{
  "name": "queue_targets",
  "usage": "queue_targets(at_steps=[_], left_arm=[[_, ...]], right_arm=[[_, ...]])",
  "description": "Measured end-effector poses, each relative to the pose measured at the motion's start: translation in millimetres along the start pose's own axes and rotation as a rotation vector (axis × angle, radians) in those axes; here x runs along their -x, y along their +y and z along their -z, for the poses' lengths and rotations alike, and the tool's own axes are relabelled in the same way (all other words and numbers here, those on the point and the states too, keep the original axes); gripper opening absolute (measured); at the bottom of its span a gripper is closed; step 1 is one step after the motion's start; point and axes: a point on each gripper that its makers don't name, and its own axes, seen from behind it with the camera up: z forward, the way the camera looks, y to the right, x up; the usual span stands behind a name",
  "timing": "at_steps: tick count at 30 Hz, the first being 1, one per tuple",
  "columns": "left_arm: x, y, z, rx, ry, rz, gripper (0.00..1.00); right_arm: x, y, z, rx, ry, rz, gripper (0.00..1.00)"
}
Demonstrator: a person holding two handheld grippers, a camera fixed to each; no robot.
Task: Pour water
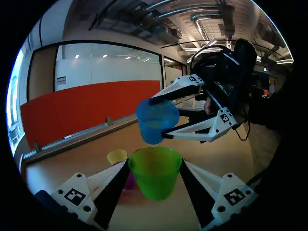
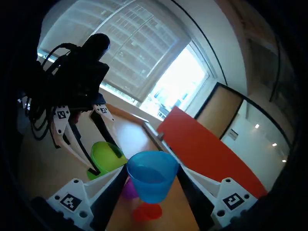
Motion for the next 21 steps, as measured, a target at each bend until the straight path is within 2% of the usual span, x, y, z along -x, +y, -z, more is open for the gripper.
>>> queue_targets(at_steps=[6,21], left_arm=[[-2.4,4.2,-1.3,0.009,0.004,-0.003,0.89],[-3.9,5.8,-1.7,0.01,0.008,-0.002,0.89]], right_arm=[[-0.7,2.6,-2.5,0.007,-0.002,0.045,0.92],[-8.7,8.4,-1.0,0.014,0.004,0.153,0.92]])
